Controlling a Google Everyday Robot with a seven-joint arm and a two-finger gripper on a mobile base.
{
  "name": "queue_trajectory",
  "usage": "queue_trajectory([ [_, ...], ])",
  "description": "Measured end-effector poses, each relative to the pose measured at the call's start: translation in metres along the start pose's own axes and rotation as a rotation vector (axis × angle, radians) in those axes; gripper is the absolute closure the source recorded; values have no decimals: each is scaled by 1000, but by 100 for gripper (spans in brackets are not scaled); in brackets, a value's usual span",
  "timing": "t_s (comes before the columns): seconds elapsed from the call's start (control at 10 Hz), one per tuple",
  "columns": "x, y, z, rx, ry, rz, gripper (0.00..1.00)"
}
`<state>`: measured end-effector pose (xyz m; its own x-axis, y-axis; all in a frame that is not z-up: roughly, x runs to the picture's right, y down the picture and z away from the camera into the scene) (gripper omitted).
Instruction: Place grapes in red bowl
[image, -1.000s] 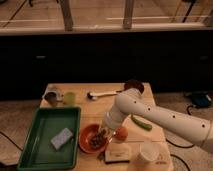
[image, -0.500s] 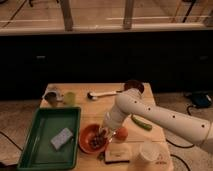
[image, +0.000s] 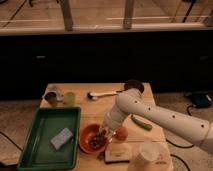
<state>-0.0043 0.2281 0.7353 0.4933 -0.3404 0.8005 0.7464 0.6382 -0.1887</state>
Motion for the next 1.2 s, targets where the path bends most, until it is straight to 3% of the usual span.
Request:
queue_trajectory([
  [1.2,4,0,0,-5,-9,-12,78],
])
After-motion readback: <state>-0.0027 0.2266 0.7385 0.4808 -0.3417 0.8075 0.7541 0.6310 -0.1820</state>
